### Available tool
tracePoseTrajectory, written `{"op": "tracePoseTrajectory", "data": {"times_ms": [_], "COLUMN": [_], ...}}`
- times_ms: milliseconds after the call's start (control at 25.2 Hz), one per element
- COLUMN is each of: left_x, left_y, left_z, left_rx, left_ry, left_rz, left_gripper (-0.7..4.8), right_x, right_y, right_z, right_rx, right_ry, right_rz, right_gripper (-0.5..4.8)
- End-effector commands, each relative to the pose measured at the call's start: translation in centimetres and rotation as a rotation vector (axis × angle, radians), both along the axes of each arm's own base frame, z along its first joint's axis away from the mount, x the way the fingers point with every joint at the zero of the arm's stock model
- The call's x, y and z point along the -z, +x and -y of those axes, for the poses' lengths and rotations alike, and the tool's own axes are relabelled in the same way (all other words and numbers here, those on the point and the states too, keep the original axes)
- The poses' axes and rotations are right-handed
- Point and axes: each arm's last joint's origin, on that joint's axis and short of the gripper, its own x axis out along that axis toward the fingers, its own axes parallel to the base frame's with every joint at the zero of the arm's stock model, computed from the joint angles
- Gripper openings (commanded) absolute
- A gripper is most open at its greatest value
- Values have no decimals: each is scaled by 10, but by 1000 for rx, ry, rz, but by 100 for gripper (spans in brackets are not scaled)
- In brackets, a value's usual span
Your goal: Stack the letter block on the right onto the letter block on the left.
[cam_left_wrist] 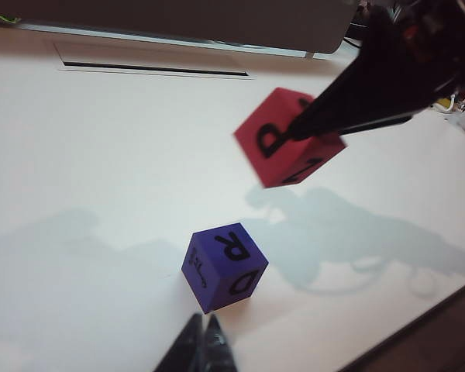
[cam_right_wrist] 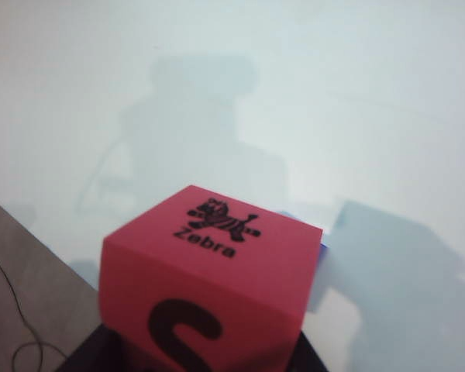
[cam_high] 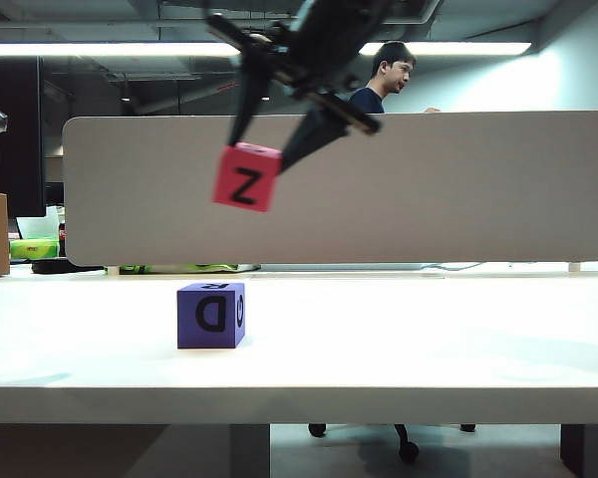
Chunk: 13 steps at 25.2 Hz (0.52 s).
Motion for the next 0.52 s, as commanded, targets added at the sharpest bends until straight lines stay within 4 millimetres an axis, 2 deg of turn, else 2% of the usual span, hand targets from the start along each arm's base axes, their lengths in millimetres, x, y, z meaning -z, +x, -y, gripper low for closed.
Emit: {"op": "tracePoseTrajectory", "data": {"times_ms": [40, 159, 517], "left_x": [-2, -2, -2], "left_y": [0, 0, 2], "left_z": [0, 0, -3], "left_rx": [-1, -2, -130], "left_ry": [1, 1, 25], "left_rz": [15, 16, 16], "left_gripper": [-3, -3, -3], "right_x": [19, 37, 42], "right_y": [1, 7, 9], "right_z": [-21, -32, -31], "right_rx": [-32, -34, -14], "right_ry": [-23, -58, -102], "right_rz": [-10, -31, -52], "right_gripper": [201, 201, 201]}}
